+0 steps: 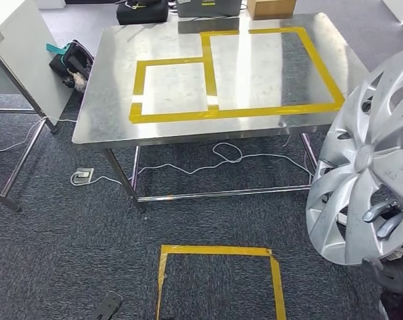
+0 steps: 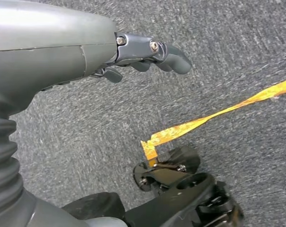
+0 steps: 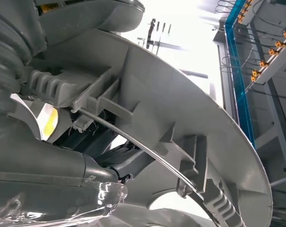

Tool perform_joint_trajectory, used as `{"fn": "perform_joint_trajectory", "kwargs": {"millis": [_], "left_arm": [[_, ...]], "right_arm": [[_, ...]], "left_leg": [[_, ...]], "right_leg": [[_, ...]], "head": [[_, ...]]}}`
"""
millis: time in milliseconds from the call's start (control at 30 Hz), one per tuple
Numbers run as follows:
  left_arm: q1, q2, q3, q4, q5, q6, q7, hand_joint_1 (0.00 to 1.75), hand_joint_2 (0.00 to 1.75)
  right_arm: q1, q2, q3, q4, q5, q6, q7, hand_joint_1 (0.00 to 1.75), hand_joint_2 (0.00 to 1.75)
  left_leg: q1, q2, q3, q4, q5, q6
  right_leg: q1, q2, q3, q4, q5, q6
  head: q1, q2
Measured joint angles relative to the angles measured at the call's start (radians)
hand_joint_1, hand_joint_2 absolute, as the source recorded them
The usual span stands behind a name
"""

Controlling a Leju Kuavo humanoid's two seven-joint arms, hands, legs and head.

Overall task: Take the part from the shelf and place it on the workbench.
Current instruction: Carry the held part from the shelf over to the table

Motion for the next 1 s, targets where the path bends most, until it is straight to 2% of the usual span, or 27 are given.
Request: {"fn": "perform_joint_trajectory", "kwargs": {"millis": [33,67,100,133,267,333,400,433,467,500,567,600,633,733,800,833,900,933,967,1000], "left_arm": [[0.000,0.000,0.000,0.000,0.000,0.000,0.000,0.00,1.75],[-0.001,0.000,0.000,0.000,0.000,0.000,0.000,0.00,1.75],[-0.002,0.000,0.000,0.000,0.000,0.000,0.000,0.00,1.75],[-0.002,0.000,0.000,0.000,0.000,0.000,0.000,0.00,1.75],[0.000,0.000,0.000,0.000,-0.001,0.000,0.000,0.00,1.75],[-0.001,0.001,0.001,0.000,-0.002,0.000,0.000,0.00,1.75],[-0.001,0.001,0.001,0.000,-0.002,-0.001,0.000,0.00,1.75],[0.000,0.001,0.001,0.000,-0.003,-0.001,0.000,0.00,1.75],[0.001,0.001,0.001,0.000,-0.005,-0.001,0.000,0.00,1.75],[0.001,0.001,0.001,0.000,-0.006,-0.002,0.000,0.00,1.75],[0.001,0.001,0.001,0.000,-0.007,-0.002,0.000,0.00,1.75],[0.001,0.001,0.001,0.000,-0.008,-0.003,-0.001,0.00,1.75],[0.000,0.001,0.001,0.000,-0.008,-0.003,-0.001,0.00,1.75],[-0.001,0.002,0.001,0.000,-0.008,-0.003,-0.001,0.00,1.75],[-0.002,0.002,0.001,0.000,-0.008,-0.003,-0.002,0.00,1.75],[-0.002,0.002,0.001,0.000,-0.008,-0.003,-0.002,0.00,1.75],[-0.001,0.000,0.001,0.000,-0.008,-0.003,-0.003,0.00,1.75],[0.000,0.000,0.001,0.000,-0.008,-0.003,-0.003,0.00,1.75],[0.001,0.000,0.001,0.000,-0.008,-0.004,-0.003,0.00,1.75],[0.001,0.000,0.001,0.000,-0.008,-0.004,-0.003,0.00,1.75]], "right_arm": [[0.000,0.000,0.000,0.000,0.000,0.000,0.000,1.75,1.75],[0.000,0.000,0.000,0.000,0.001,0.000,0.000,1.75,1.75],[0.000,0.000,0.000,0.000,0.001,-0.001,0.000,1.75,1.75],[0.000,0.000,0.000,0.000,0.002,-0.001,0.000,1.75,1.75],[0.000,0.000,0.001,0.000,0.003,-0.002,-0.001,1.75,1.75],[-0.001,0.000,0.002,-0.001,0.004,-0.003,-0.001,1.75,1.75],[-0.002,0.000,0.003,0.000,0.006,-0.004,-0.001,1.75,1.75],[-0.001,0.000,0.003,0.000,0.006,-0.004,-0.001,1.75,1.75],[0.000,0.000,0.004,0.000,0.007,-0.005,-0.001,1.75,1.75],[0.000,0.000,0.004,0.000,0.007,-0.005,-0.001,1.75,1.75],[0.000,0.000,0.006,0.000,0.008,-0.006,-0.001,1.75,1.75],[-0.001,0.000,0.007,0.000,0.008,-0.006,-0.001,1.75,1.75],[-0.002,0.000,0.007,0.000,0.008,-0.006,-0.001,1.75,1.75],[0.000,0.000,0.008,0.001,0.009,-0.008,-0.001,1.75,1.75],[0.000,0.000,0.008,0.001,0.009,-0.009,-0.001,1.75,1.75],[-0.001,0.000,0.008,0.000,0.009,-0.009,-0.001,1.75,1.75],[-0.002,0.000,0.008,0.001,0.009,-0.009,-0.001,1.75,1.75],[-0.002,0.000,0.008,0.001,0.009,-0.009,-0.001,1.75,1.75],[-0.002,0.001,0.008,0.001,0.009,-0.008,-0.001,1.75,1.75],[-0.001,0.001,0.008,0.001,0.009,-0.008,-0.001,1.75,1.75]], "left_leg": [[0.002,0.001,0.028,-0.066,0.042,0.000],[0.002,0.002,0.059,-0.132,0.072,0.000],[0.002,0.003,0.083,-0.184,0.088,0.002],[0.001,0.003,0.097,-0.213,0.091,0.006],[0.000,0.001,0.106,-0.230,0.084,0.034],[0.002,0.001,0.113,-0.233,0.081,0.047],[-0.001,0.001,0.119,-0.233,0.075,0.055],[-0.003,0.001,0.122,-0.233,0.071,0.057],[-0.004,0.000,0.127,-0.233,0.067,0.057],[-0.004,0.000,0.134,-0.232,0.062,0.056],[-0.005,-0.002,0.149,-0.232,0.051,0.050],[-0.007,-0.003,0.152,-0.230,0.046,0.045],[-0.009,-0.003,0.153,-0.229,0.043,0.040],[-0.009,-0.004,0.152,-0.231,0.039,0.026],[-0.007,-0.002,0.139,-0.200,0.021,0.014],[-0.006,-0.001,0.116,-0.156,0.002,0.009],[-0.004,0.001,0.036,-0.021,-0.043,0.002],[-0.004,0.001,-0.002,0.033,-0.052,0.000],[-0.004,0.001,-0.026,0.057,-0.042,0.001],[-0.004,0.001,-0.029,0.041,-0.013,0.003]], "right_leg": [[-0.001,0.001,0.005,0.000,-0.003,0.004],[0.000,0.001,0.009,0.001,-0.007,0.009],[0.001,0.002,0.011,0.001,-0.010,0.015],[0.002,0.003,0.011,0.001,-0.012,0.021],[0.001,0.002,0.009,0.005,-0.024,0.043],[0.000,0.000,-0.032,0.090,-0.068,0.047],[0.001,0.000,-0.104,0.226,-0.121,0.048],[0.001,0.000,-0.131,0.269,-0.128,0.048],[0.001,0.000,-0.141,0.277,-0.115,0.048],[0.001,0.000,-0.131,0.246,-0.084,0.047],[0.001,-0.001,-0.075,0.119,-0.011,0.045],[0.001,0.000,-0.047,0.062,0.009,0.043],[0.002,0.001,-0.030,0.028,0.016,0.041],[0.004,0.004,-0.022,0.011,0.007,0.026],[0.001,0.003,-0.013,0.007,0.002,0.013],[-0.001,0.002,-0.007,0.005,-0.001,0.007],[-0.001,0.001,0.001,0.004,-0.009,0.000],[0.000,0.001,0.006,0.004,-0.013,-0.002],[0.000,0.001,0.012,0.004,-0.018,-0.002],[0.000,0.002,0.019,0.004,-0.024,-0.001]], "head": [[0.000,0.000],[0.000,0.000],[0.000,0.000],[0.000,0.000],[0.003,0.000],[0.009,0.000],[0.012,0.000],[0.012,0.000],[0.012,0.000],[0.012,0.000],[0.013,0.000],[0.013,0.000],[0.012,0.000],[0.008,0.000],[0.005,0.000],[0.004,0.000],[0.002,0.000],[0.002,0.000],[0.002,0.000],[0.002,0.000]]}}
